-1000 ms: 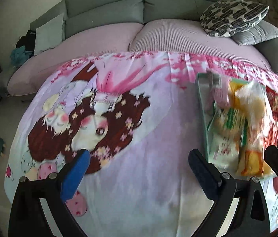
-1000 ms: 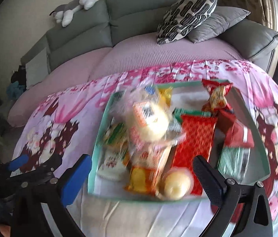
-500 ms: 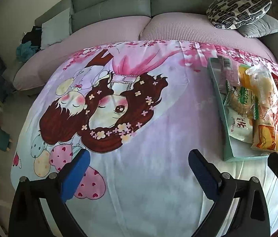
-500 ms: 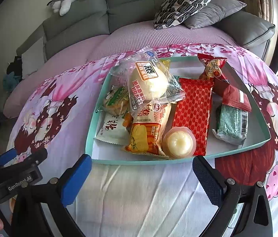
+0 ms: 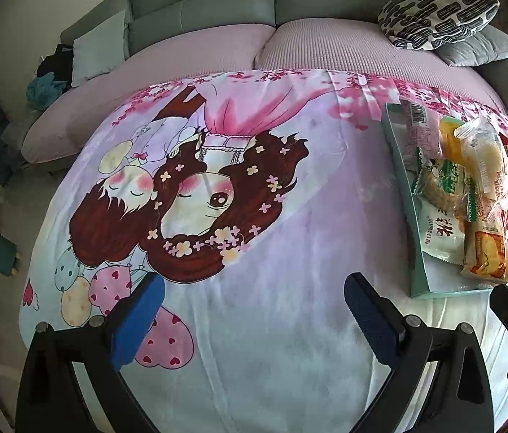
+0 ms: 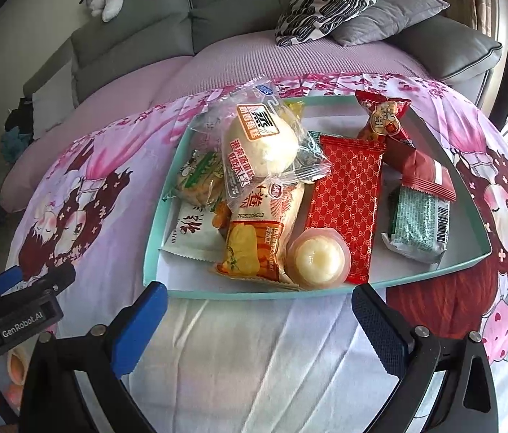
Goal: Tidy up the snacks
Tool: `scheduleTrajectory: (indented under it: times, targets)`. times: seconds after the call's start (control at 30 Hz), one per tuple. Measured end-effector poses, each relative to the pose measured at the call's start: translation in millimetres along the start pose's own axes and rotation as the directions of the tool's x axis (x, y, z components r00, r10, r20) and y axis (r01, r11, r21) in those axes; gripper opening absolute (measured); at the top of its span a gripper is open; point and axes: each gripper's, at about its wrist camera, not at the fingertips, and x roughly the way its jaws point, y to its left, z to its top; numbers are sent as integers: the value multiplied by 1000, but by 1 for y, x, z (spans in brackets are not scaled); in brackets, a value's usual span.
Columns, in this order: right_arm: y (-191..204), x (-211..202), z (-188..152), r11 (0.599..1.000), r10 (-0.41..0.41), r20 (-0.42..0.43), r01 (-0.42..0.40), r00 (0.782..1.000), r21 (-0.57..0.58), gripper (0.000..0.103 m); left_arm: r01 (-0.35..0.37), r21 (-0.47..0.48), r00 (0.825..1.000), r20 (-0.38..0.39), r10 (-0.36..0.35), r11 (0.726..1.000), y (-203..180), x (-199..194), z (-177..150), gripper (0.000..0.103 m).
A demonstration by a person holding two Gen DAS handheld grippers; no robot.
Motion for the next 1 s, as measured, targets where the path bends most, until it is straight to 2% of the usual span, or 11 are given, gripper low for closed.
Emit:
scheduleTrajectory:
  times: [0.7,0.87,1.0]
  targets:
    - [-4,-3,1,1000,-12,0,12,1000,6,103,6,11,1000,-23,-6,1000,-2,5,0,100]
    - [-4,-4,1,1000,-12,1,12,1000,5,103,5,25,1000,10,-5,1000,-5,-1,0,100]
    - [-4,-4,1,1000,-12,2,12,1000,6,103,13,33,1000,7,-13,999,-6,0,0,100]
